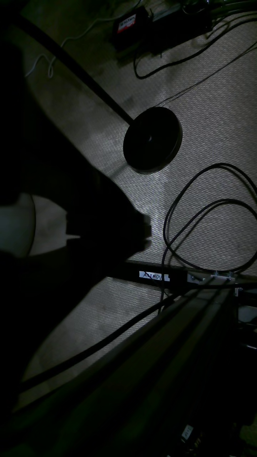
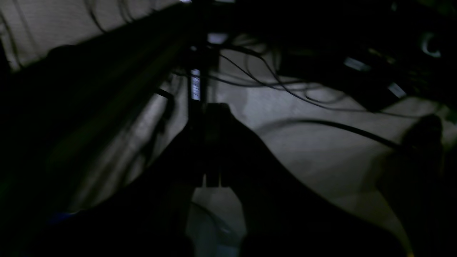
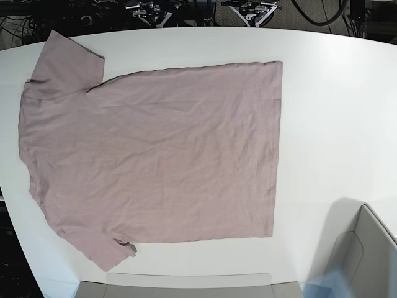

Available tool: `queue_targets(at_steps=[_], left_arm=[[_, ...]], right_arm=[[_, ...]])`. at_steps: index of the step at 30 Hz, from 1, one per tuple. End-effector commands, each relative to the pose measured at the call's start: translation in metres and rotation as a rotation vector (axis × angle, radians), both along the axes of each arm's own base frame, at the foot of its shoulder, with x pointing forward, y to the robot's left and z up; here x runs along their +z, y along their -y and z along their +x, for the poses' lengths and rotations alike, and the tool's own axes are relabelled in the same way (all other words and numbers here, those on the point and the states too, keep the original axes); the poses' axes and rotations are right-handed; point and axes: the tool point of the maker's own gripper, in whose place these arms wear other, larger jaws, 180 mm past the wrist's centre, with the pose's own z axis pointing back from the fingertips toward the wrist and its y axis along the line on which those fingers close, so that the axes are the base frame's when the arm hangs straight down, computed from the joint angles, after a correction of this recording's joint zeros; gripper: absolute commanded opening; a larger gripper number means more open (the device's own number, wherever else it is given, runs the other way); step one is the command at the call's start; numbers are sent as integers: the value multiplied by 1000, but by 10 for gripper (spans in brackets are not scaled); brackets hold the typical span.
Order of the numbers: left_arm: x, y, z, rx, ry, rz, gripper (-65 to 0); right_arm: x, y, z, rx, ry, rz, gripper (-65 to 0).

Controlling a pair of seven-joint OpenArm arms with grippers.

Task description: Fold the T-shirt properly

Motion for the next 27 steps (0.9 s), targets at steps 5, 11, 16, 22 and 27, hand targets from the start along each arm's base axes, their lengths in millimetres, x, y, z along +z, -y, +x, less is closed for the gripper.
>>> queue_targets(at_steps=[5,11,16,22,27], left_arm=[[0,2,-1,-7,1,-1,-649],[0,2,-2,-7,0,-1,-649],[0,2,0,-7,3,-1,-649],[0,2,-2,-7,0,-1,-649],[0,2,-3,-7,-2,-1,-649]], right_arm=[[-1,17,4,-18,7,-26,-648],[0,59,-17,3,-23,-92,-648],[0,68,-13,-8,-17,-104,-648],[-1,50,-11,-10,-14,-77,-648],[-1,49,-16,-16,-23,-76,-648]])
